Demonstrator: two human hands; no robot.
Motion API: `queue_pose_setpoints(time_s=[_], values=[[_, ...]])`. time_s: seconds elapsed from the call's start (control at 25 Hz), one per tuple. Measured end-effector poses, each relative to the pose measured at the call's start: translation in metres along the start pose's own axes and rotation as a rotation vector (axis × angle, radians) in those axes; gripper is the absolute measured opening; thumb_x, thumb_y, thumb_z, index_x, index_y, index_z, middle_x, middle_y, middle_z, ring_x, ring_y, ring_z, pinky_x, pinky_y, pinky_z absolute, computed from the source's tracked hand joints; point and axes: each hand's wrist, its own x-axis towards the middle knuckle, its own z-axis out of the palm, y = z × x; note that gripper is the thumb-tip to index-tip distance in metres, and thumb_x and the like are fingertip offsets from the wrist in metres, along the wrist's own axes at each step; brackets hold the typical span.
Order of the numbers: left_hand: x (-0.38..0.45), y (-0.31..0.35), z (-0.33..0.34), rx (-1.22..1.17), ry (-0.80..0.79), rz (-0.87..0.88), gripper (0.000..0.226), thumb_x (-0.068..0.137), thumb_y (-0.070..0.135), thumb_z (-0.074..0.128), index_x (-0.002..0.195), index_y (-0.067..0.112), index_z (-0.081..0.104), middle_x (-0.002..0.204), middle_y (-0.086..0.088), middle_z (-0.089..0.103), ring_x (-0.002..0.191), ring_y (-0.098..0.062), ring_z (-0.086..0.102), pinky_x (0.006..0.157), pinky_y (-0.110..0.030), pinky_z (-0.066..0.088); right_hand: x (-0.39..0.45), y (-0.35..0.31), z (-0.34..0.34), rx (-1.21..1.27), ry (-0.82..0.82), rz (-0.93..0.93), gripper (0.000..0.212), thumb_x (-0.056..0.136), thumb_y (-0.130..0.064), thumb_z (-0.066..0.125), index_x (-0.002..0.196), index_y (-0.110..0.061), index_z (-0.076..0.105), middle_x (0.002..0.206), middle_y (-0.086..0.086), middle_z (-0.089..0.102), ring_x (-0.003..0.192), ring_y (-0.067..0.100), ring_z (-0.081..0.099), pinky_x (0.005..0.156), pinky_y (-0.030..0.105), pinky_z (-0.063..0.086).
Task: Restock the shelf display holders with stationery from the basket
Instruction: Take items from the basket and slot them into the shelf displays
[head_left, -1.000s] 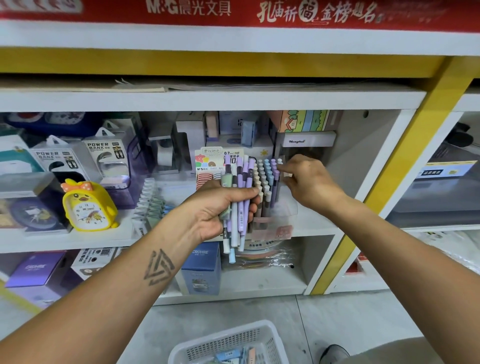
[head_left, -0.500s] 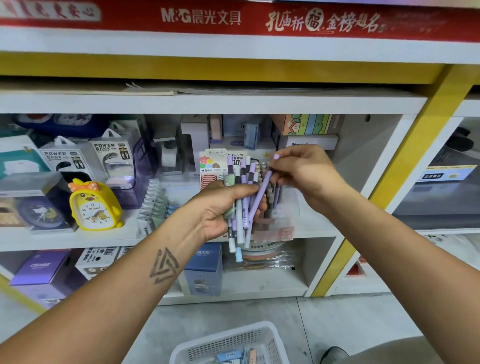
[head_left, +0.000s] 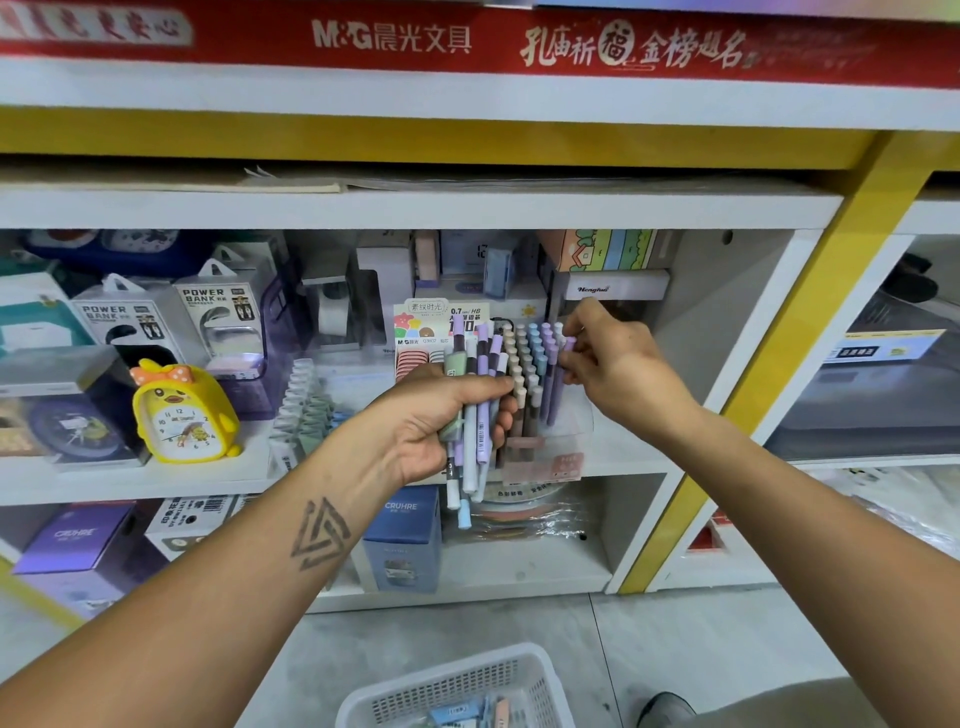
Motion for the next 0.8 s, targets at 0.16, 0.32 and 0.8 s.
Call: queue_pose_setpoints(time_s=[0.16,0.32,0.8], values=[[0.001,0.000,-0.001,0.010,-0.016,0.000,0.010,0.079,0.002,0.074,0.070,0.003,0.078,0.072,-0.015,0.070,0.056,-0.020,0.066,0.054,-0.027,0.057,-0.002,-0.001,0.001,0.016,-0.028,-0.008,0.029,0.099,-0.013,0.056,0.092,-0.035,0.040,0.085,-0.003,0.064,0.080,0.016,0.071,0.067,0.032,0.061],[-0.001,-0.001,0.000,0.032,-0.038,0.008,0.004,0.076,0.003,0.076,0.073,0.003,0.079,0.072,-0.014,0.071,0.057,-0.020,0.066,0.054,-0.027,0.057,-0.002,0.000,0.005,-0.007,-0.094,-0.040,0.020,0.097,-0.015,0.057,0.095,-0.029,0.044,0.084,0.003,0.067,0.080,0.025,0.069,0.073,0.051,0.058],[-0.003,-0.003,0.001,0.060,-0.136,0.041,0.009,0.077,0.006,0.077,0.086,0.005,0.077,0.079,-0.016,0.070,0.063,-0.022,0.067,0.056,-0.029,0.057,0.009,-0.046,0.003,0.534,-0.141,0.340,0.018,0.087,-0.033,0.077,0.081,-0.016,0.077,0.061,-0.008,0.067,0.051,0.001,0.054,0.047,0.015,0.040]])
